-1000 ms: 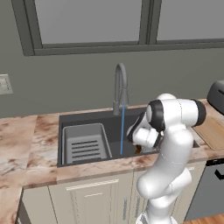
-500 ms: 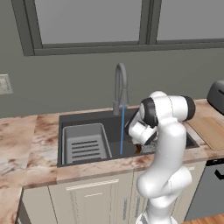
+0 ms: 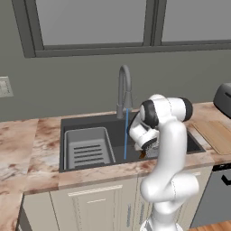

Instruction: Pick the banana from the sink and place it on the cutting board to airdry. Then turn off the sink faucet.

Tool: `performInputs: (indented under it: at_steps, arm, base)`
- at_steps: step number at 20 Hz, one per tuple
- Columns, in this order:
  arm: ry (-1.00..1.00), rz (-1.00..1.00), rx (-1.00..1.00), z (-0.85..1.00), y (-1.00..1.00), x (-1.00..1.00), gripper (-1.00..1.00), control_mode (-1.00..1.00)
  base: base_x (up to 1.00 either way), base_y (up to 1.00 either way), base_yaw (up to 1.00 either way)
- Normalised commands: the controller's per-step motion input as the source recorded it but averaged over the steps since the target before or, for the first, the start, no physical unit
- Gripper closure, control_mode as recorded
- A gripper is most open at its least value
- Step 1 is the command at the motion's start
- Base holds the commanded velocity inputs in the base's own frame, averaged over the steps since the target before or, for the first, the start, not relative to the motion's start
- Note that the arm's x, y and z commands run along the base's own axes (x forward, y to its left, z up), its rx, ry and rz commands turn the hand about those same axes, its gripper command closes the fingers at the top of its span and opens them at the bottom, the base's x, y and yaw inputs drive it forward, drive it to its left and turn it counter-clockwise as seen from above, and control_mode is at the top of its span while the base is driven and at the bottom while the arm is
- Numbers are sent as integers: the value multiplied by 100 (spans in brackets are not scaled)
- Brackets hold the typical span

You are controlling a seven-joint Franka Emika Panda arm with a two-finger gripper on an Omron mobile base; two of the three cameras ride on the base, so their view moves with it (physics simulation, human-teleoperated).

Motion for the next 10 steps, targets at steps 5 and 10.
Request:
performInputs:
  at_steps: [5, 10]
  arm:
    - [0, 0, 0, -27, 0, 23, -100, -100]
    - [0, 0, 0, -25, 0, 24, -100, -100]
  base:
    - [0, 0, 0]
    - [0, 0, 0]
